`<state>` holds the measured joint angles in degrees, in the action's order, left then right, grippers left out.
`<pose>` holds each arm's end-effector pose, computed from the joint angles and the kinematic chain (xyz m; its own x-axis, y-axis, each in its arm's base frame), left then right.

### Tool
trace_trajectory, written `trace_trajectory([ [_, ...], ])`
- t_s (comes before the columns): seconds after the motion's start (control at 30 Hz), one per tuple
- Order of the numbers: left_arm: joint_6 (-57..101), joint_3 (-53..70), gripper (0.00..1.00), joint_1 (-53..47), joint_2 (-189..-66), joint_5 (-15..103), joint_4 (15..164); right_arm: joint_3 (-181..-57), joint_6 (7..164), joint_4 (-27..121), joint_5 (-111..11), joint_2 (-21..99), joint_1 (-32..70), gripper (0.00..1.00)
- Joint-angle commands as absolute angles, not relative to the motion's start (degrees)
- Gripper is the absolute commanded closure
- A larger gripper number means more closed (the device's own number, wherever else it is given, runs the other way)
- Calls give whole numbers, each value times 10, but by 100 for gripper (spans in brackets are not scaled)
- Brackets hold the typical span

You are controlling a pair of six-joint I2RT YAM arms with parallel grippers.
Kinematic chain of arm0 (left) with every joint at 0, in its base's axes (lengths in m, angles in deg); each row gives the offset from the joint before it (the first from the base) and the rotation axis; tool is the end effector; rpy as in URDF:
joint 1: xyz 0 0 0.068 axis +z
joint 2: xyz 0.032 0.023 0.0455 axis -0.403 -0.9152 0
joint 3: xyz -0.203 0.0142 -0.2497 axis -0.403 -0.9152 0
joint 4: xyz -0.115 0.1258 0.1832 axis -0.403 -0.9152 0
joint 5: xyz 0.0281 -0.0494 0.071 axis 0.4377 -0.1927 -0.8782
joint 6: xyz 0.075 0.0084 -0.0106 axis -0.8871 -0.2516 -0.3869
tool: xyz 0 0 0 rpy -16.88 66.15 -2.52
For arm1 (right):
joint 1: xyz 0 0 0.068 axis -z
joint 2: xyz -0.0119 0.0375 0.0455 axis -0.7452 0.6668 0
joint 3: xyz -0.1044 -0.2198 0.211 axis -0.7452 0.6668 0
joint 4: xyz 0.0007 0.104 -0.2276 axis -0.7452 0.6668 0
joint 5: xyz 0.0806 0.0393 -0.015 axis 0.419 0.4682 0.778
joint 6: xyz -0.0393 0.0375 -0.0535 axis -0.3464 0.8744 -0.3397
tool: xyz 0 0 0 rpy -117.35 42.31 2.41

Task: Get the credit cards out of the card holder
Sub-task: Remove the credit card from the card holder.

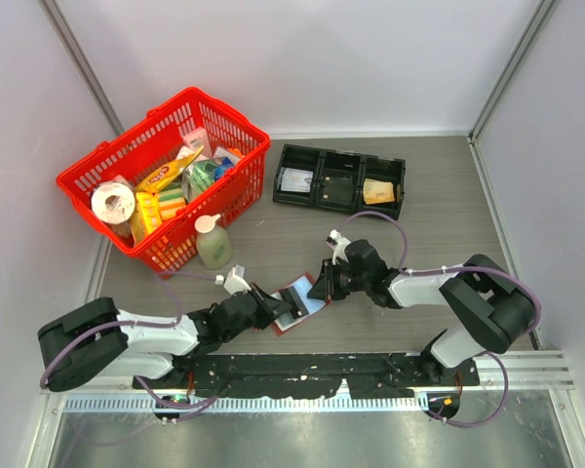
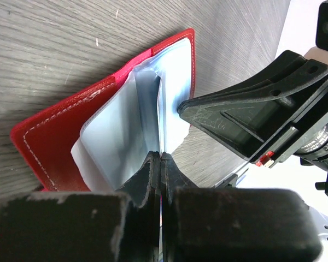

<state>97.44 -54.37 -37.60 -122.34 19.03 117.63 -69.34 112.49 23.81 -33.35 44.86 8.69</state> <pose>0.1098 -0.1618 0.1660 -0.7307 -0.6549 -0.1930 -0.2054 0.4805 -0.8526 0.1941 0.1939 0.1705 -0.8587 -0.0452 -0.5105 -0.4184 0.6372 0.6473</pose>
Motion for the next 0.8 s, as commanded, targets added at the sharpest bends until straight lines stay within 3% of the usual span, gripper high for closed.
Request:
trace_trajectory([
  [0.0,974,-547,100,-377,-1182,179,1108,-684,1114,270,-355,466,95,85],
  [0.37,912,-527,100,-376,-978,176,876,-697,1096,309,-355,404,96,84],
  [0.5,856,-511,100,-377,-895,170,789,-721,1071,370,-361,351,96,73],
  [0.57,808,-489,100,-376,-870,173,762,-733,1056,397,-362,316,96,64],
  [0.67,715,-448,100,-377,-853,194,733,-756,1026,440,-364,251,96,42],
  [0.77,610,-403,100,-377,-860,225,715,-788,992,509,-357,204,96,29],
])
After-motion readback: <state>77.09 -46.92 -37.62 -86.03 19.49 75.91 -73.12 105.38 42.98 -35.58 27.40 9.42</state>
